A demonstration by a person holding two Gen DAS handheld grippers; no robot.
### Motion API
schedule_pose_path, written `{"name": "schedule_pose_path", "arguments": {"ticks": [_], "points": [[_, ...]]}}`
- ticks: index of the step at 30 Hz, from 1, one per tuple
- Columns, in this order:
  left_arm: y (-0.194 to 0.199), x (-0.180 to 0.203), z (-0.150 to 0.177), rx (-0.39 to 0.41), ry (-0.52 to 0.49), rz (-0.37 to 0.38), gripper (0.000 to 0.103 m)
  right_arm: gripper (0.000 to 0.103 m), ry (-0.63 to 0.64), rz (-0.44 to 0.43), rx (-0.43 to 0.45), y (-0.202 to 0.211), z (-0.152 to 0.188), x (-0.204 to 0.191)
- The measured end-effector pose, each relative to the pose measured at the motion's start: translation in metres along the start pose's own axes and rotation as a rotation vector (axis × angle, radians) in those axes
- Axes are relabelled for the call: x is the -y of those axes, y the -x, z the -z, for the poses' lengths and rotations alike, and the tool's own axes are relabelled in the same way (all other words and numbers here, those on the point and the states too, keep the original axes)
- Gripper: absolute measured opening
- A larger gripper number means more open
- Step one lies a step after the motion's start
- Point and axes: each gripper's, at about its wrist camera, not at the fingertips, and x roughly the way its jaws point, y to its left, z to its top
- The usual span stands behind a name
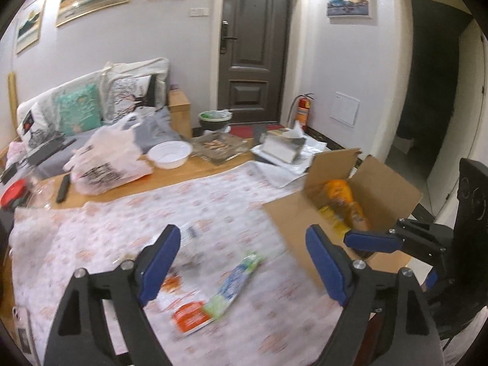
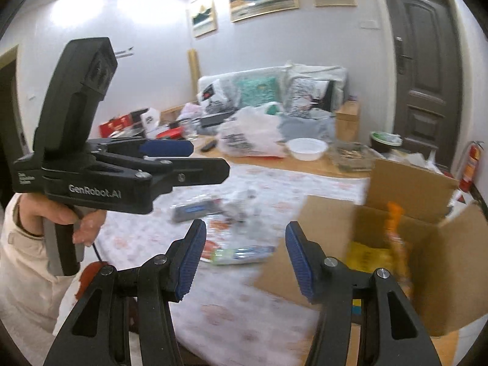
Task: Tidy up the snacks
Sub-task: 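Move both tools back over the snacks on the table, then grasp the green ice-pop stick with the right tool while the left tool grasps the orange-printed pouch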
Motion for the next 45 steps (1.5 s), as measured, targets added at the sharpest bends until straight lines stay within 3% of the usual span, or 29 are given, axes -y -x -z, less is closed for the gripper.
{"name": "schedule_pose_path", "arguments": {"ticks": [6,9,13,24,30,39,42,45], "points": [[0.018,-0.055,0.039,-0.014,0.067,-0.031,0.083,0.051,-0.026,-0.024,-0.085,-0.043,-0.001,-0.051],[0.014,-0.076,0.06,-0.031,0.107,-0.01,0.083,0.051,-0.074,-0.047,-0.132,-0.066,0.005,-0.067],[-0.002,-0.101,0.088,-0.066,0.18,0.026,0.083,0.054,-0.127,-0.004,-0.192,-0.096,0.02,-0.076],[-0.063,-0.135,0.131,-0.141,0.369,0.076,0.083,0.06,-0.317,0.211,-0.278,-0.152,0.051,-0.041],[-0.082,-0.143,0.134,-0.152,0.388,0.036,0.083,0.061,-0.341,0.305,-0.283,-0.173,0.054,-0.02],[-0.097,-0.147,0.131,-0.163,0.386,0.054,0.083,0.06,-0.332,0.371,-0.303,-0.196,0.049,0.0],[-0.099,-0.146,0.13,-0.163,0.384,0.046,0.083,0.045,-0.259,0.407,-0.32,-0.198,0.049,-0.003],[-0.101,-0.143,0.129,-0.167,0.375,0.036,0.082,0.035,-0.207,0.379,-0.336,-0.194,0.052,-0.005]]}}
